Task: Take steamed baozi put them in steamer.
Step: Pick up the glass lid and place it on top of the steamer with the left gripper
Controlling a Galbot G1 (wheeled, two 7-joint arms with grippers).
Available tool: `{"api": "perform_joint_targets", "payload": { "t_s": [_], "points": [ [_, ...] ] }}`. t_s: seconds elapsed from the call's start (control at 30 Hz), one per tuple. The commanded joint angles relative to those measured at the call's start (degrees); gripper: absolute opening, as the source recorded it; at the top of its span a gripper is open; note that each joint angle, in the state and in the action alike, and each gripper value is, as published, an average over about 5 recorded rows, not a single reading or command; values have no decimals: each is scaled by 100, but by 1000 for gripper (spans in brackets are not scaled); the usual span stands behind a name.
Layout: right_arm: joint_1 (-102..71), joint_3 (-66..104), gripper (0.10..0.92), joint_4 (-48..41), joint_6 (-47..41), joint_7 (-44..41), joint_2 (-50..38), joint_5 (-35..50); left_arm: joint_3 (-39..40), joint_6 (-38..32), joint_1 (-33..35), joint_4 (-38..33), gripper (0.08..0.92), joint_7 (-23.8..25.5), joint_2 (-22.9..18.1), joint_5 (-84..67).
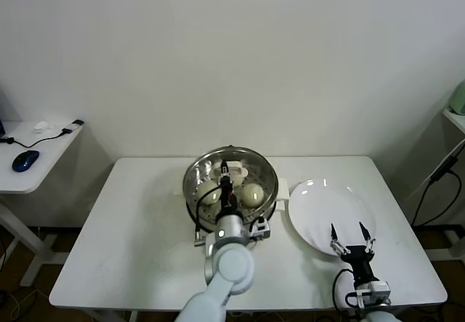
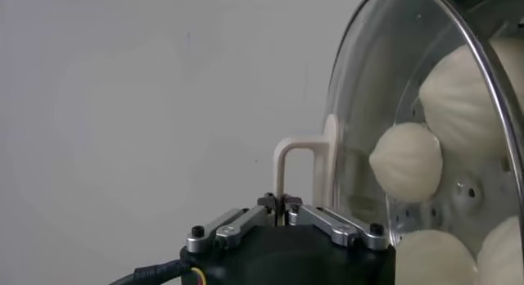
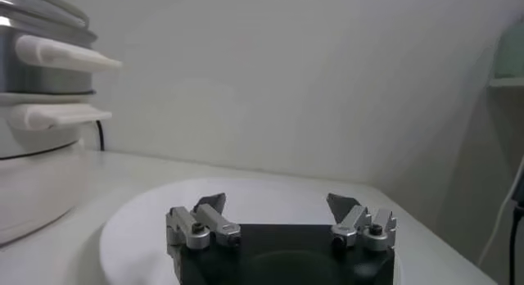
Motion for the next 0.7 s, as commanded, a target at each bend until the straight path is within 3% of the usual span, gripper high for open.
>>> {"api": "perform_joint_targets", "payload": {
  "t_s": [0.03, 0.7],
  "points": [
    [20, 1, 823, -41, 56, 2, 29, -60, 35, 252, 70, -24, 137, -59, -43, 95],
    [16, 14, 823, -36, 165, 57, 79, -208, -14, 124, 144, 162, 137, -236, 31, -4]
  ]
}}
